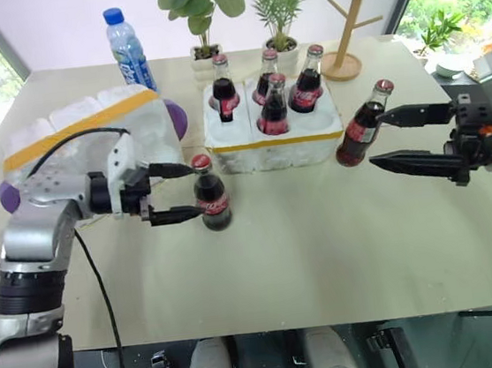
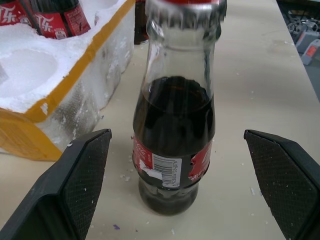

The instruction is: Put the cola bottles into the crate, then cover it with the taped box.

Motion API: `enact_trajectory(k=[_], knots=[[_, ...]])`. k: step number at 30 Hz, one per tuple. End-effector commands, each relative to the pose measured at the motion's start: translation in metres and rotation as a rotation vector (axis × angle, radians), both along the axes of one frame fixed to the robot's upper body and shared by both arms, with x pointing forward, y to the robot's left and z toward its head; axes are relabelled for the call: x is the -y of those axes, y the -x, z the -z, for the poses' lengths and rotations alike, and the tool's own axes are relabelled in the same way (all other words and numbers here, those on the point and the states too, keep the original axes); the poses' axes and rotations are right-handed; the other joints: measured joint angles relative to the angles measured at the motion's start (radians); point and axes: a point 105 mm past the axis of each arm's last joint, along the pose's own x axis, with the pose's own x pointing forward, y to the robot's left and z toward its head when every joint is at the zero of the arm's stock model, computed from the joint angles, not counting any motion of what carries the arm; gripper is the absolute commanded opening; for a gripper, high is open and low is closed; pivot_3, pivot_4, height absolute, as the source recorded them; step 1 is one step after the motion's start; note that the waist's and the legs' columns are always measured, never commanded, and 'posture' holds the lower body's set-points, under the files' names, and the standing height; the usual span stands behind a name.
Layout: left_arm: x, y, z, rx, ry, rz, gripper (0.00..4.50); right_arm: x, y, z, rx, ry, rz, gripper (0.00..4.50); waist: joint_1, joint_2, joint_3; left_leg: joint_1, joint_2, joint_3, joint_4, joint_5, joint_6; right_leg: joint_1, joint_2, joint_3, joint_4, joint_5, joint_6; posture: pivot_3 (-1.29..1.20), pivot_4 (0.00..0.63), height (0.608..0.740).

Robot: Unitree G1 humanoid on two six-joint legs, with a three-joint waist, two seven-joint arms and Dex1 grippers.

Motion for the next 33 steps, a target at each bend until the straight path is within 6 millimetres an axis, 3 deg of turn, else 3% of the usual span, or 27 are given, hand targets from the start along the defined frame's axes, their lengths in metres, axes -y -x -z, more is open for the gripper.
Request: enact_trajectory(k=[1, 12, 15, 17, 20, 23, 27, 30, 33], knots=[[0.005, 0.001, 0.0, 0.056, -0.012, 0.003, 4.45, 0.003, 0.004, -0.014, 0.06, 0.001, 0.011, 4.5, 0.0, 0.0, 0.0, 0.0, 0.0, 0.0, 0.0, 0.0, 0.0, 0.0, 0.0, 0.0, 0.0, 0.0, 0.0, 0.0, 0.15, 0.74], [0.031, -0.019, 0.025, 0.047, 0.061, -0.05, 4.45, 0.002, 0.008, -0.014, 0.051, -0.01, 0.014, 4.5, 0.001, 0.0, 0.0, 0.0, 0.0, 0.0, 0.0, 0.0, 0.0, 0.0, 0.0, 0.0, 0.0, 0.0, 0.0, 0.0, 0.15, 0.74], [0.037, -0.022, 0.023, 0.041, 0.092, -0.051, 3.59, 0.0, 0.008, -0.015, 0.052, -0.015, 0.014, 4.5, 0.0, 0.0, 0.0, 0.0, 0.0, 0.0, 0.0, 0.0, 0.0, 0.0, 0.0, 0.0, 0.0, 0.0, 0.0, 0.0, 0.15, 0.74], [0.037, -0.023, 0.019, 0.045, 0.091, -0.046, 2.76, 0.0, 0.008, -0.015, 0.053, -0.02, 0.015, 4.5, 0.0, 0.0, 0.0, 0.0, 0.0, 0.0, 0.0, 0.0, 0.0, 0.0, 0.0, 0.0, 0.0, 0.0, 0.0, 0.0, 0.15, 0.74], [0.04, -0.029, -0.002, 0.053, 0.145, -0.069, 2.79, 0.0, 0.008, -0.014, 0.051, -0.025, 0.02, 4.5, 0.001, 0.0, 0.0, 0.0, 0.0, 0.0, 0.0, 0.0, 0.0, 0.0, 0.0, 0.0, 0.0, 0.0, 0.0, 0.0, 0.15, 0.74], [0.048, -0.029, -0.045, 0.017, 0.312, -0.05, 2.79, -0.001, 0.008, -0.011, 0.047, -0.029, 0.024, 4.5, 0.003, 0.0, 0.0, -0.001, 0.0, -0.001, 0.001, 0.0, 0.0, 0.0, 0.0, 0.0, 0.0, 0.0, 0.0, 0.0, 0.15, 0.74], [0.056, -0.037, -0.087, 0.019, 0.47, -0.083, 2.79, -0.003, 0.009, -0.009, 0.043, -0.033, 0.024, 4.5, 0.001, 0.0, 0.0, -0.003, 0.0, -0.003, 0.005, -0.001, 0.002, 0.0, 0.0, 0.0, 0.0, 0.0, 0.0, 0.0, 0.15, 0.74], [0.062, -0.057, -0.111, 0.097, 0.552, -0.193, 2.79, -0.003, 0.008, -0.009, 0.043, -0.037, 0.026, 4.5, 0.001, 0.0, 0.0, -0.002, 0.0, -0.003, 0.006, -0.002, 0.004, 0.001, 0.0, 0.0, 0.0, 0.001, 0.001, 0.0, 0.15, 0.74], [0.067, -0.081, -0.118, 0.17, 0.545, -0.328, 2.79, -0.004, 0.007, -0.009, 0.045, -0.04, 0.027, 4.5, 0.001, 0.0, 0.0, -0.002, 0.0, -0.002, 0.007, -0.002, 0.004, 0.002, 0.0, 0.0, 0.001, 0.001, 0.001, 0.0, 0.15, 0.74]])
